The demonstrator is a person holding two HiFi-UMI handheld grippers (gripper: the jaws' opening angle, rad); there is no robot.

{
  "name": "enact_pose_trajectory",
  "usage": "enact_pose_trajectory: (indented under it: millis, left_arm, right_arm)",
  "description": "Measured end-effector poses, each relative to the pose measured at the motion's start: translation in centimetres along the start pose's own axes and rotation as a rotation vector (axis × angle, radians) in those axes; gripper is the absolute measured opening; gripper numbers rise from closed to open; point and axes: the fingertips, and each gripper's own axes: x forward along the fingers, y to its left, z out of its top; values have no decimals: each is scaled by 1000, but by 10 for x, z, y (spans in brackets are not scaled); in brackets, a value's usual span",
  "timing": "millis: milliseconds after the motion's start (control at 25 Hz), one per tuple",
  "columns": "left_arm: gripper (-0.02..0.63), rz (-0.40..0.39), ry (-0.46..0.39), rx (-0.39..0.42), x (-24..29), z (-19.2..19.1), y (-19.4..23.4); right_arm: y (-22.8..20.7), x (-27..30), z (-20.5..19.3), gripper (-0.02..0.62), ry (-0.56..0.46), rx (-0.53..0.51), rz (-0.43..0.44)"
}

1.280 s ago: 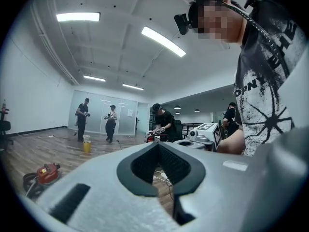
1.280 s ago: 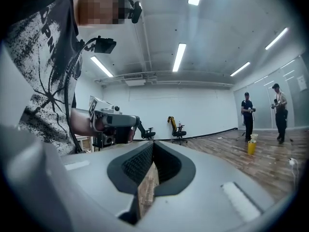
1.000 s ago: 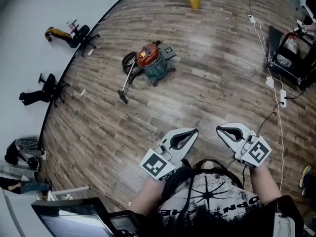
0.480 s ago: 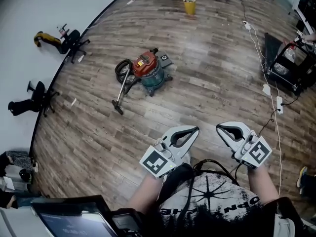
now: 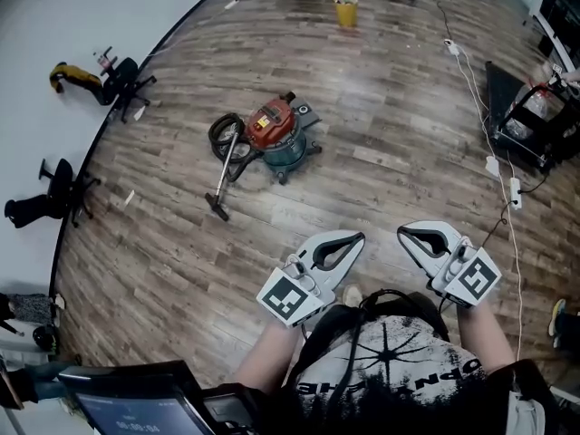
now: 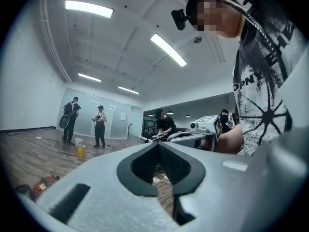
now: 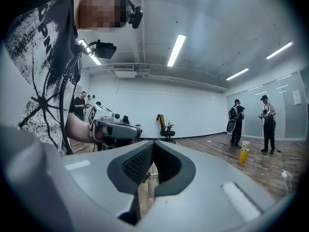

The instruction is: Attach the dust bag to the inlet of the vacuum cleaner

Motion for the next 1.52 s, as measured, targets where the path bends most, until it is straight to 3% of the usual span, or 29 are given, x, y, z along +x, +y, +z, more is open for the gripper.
enact_pose_trajectory:
  millis: [360,760,1280,1520]
  left_arm:
    - [-6,-12,-62,-6,0,7,36]
    - [-6,21,-10,-24,44,-2,74]
    - [-6,53,43,17,230,9,134]
    - [-6,39,18,60,316,21,143]
  right_arm:
    - [-25,33,9,5,18,-22,-15]
    - [-85,39,-1,5,11,6,15]
    - [-266,-12,-9,5,-71,20,73]
    - [-342,-44,-12,5,-96,36,69]
